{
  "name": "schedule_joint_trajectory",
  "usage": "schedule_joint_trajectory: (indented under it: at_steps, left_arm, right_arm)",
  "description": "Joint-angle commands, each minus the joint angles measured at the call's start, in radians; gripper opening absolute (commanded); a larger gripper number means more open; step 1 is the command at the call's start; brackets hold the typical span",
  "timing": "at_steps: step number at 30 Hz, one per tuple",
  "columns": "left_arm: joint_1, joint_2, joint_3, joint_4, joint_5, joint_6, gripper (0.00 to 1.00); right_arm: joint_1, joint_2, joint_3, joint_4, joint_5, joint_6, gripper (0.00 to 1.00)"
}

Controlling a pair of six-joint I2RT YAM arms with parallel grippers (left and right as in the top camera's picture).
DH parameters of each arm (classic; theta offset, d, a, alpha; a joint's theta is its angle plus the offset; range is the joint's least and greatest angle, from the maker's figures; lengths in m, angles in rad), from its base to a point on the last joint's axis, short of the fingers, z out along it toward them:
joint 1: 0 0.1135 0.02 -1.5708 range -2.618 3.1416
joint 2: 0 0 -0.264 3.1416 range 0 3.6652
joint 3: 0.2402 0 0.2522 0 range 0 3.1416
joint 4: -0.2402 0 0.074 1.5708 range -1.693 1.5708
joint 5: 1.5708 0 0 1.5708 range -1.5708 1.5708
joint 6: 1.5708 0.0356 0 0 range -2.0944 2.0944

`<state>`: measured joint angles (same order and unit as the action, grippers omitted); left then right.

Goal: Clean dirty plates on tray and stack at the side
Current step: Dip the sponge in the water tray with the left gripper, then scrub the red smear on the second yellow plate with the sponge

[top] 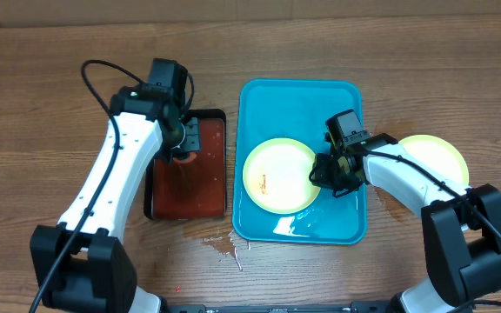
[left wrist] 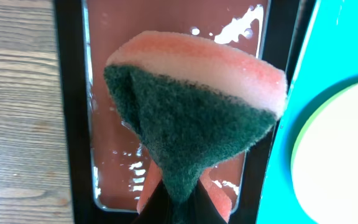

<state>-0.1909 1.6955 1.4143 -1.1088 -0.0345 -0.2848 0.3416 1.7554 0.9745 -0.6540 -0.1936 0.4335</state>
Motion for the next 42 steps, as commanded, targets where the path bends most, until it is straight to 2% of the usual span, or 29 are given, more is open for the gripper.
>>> schedule_joint_trajectory:
  at_steps: [1, 7, 12, 16, 21, 24, 31, 33, 42]
  left_arm:
    - [-0.013, 0.048, -0.013, -0.006, 0.005, 0.007, 0.04]
    - [-0.013, 0.051, 0.081, -0.098, -0.031, 0.0, 0.04]
    - [-0.042, 0.051, 0.257, -0.173, 0.09, -0.008, 0.04]
    - [-0.11, 0.053, 0.267, -0.09, 0.22, -0.071, 0.04]
    - [-0.251, 0.104, 0.197, 0.063, 0.221, -0.177, 0.04]
    - [-0.331, 0.179, 0.173, 0.126, 0.248, -0.196, 0.04]
    - [-0.393, 0.365, 0.173, 0.149, 0.264, -0.229, 0.04]
    - [-0.387, 0.404, 0.173, 0.136, 0.241, -0.227, 0.04]
    - [-0.336, 0.476, 0.173, 0.014, -0.025, -0.143, 0.04]
  right_arm:
    - [0.006, 0.029, -0.013, -0.006, 0.024, 0.008, 0.04]
    - [0.006, 0.029, -0.013, -0.006, 0.024, 0.008, 0.04]
    - [0.006, 0.029, -0.013, -0.005, 0.024, 0.008, 0.04]
    - [0.006, 0.029, -0.013, -0.006, 0.024, 0.008, 0.04]
    - [0.006, 0.029, -0.013, -0.006, 0.024, 0.008, 0.04]
    - [0.006, 0.029, -0.013, -0.006, 0.024, 0.008, 0.04]
    - [0.006, 0.029, -0.013, -0.006, 0.024, 0.008, 0.04]
    - [0.006, 0.029, -0.013, -0.006, 0.024, 0.008, 0.04]
    - [0.006, 0.029, -0.013, -0.005, 0.024, 0.008, 0.04]
